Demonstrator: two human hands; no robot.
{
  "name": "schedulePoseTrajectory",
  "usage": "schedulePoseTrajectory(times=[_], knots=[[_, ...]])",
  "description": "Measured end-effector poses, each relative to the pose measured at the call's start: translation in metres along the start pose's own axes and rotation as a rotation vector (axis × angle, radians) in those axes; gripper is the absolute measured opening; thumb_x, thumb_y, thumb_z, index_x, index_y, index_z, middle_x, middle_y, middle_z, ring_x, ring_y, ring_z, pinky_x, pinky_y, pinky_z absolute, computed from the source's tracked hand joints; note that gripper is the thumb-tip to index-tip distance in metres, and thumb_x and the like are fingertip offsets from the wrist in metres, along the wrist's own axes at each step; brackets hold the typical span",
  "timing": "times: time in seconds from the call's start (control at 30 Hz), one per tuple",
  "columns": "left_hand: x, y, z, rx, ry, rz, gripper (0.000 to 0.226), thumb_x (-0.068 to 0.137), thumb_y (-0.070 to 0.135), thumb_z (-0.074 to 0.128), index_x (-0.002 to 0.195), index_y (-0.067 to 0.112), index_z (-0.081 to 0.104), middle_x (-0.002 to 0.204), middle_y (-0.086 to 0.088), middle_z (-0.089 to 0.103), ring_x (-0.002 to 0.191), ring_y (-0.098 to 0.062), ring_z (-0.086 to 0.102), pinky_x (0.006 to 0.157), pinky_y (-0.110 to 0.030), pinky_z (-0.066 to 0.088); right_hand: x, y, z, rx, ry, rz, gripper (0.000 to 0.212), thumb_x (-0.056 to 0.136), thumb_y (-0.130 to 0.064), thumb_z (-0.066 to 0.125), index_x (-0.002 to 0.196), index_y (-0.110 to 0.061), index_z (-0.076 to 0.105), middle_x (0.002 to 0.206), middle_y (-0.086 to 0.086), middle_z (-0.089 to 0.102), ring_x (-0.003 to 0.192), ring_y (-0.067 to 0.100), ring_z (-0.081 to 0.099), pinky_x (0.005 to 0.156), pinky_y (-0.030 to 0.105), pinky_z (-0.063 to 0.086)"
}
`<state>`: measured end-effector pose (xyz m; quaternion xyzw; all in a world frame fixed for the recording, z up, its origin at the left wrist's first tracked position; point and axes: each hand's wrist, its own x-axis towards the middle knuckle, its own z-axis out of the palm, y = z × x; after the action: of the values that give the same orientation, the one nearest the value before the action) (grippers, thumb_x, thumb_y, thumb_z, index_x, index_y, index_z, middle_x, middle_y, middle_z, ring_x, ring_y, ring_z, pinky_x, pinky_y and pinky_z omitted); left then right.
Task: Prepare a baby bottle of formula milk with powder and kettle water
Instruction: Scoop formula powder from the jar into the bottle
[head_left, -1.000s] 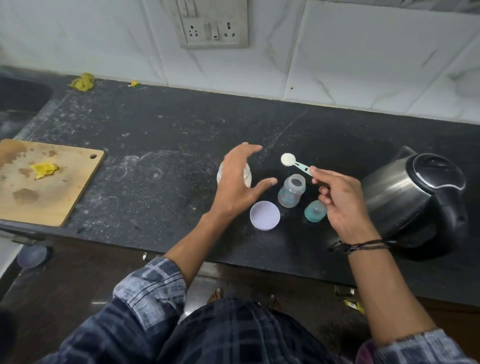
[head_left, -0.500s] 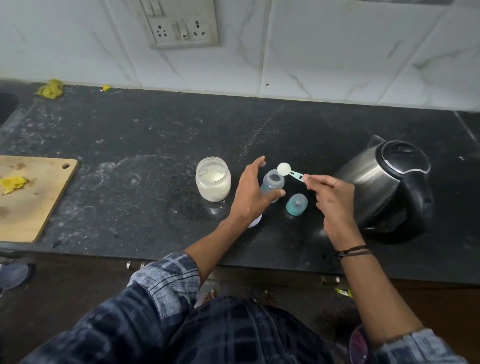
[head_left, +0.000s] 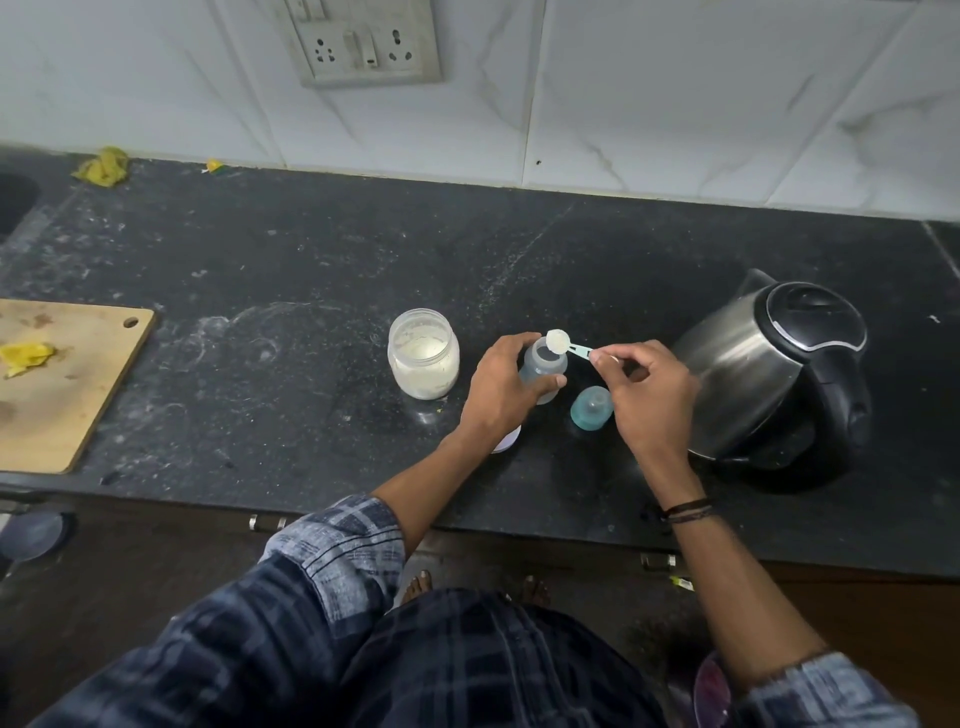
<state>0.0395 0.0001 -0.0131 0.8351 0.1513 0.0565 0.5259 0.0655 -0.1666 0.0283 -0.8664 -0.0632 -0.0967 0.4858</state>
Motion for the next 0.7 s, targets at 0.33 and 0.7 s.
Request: schedulePoseTrajectory(times=[0.33,0.7], knots=[[0.004,-0.006,0.003,-0.028,0.008,-0.012,0.055,0.077,0.025,0.089,0.126,0.023,0.064,0.125,0.006,0.068,0.116,-0.013,0.064,0.105,-0.042,0.051,-0.008,0.004,0.001,-0.401,0.024,-0.474,0.008,0.094,-0.019,0.074,0.094,-0.011,0.077,0.088,0.001,0.065,0.076,0.020,0.062,0.056,0.032,0.048],[0.007,-0.010,0.003,-0.020,-0.001,-0.008,0.058,0.076,0.029,0.090,0.127,0.022,0.063,0.126,0.005,0.068,0.116,-0.014,0.064,0.104,-0.042,0.053,-0.011,0.014,0.004,-0.516,0.026,-0.684,0.011,0.099,-0.016,0.068,0.094,-0.008,0.074,0.086,0.005,0.062,0.066,0.022,0.057,0.044,0.039,0.050]])
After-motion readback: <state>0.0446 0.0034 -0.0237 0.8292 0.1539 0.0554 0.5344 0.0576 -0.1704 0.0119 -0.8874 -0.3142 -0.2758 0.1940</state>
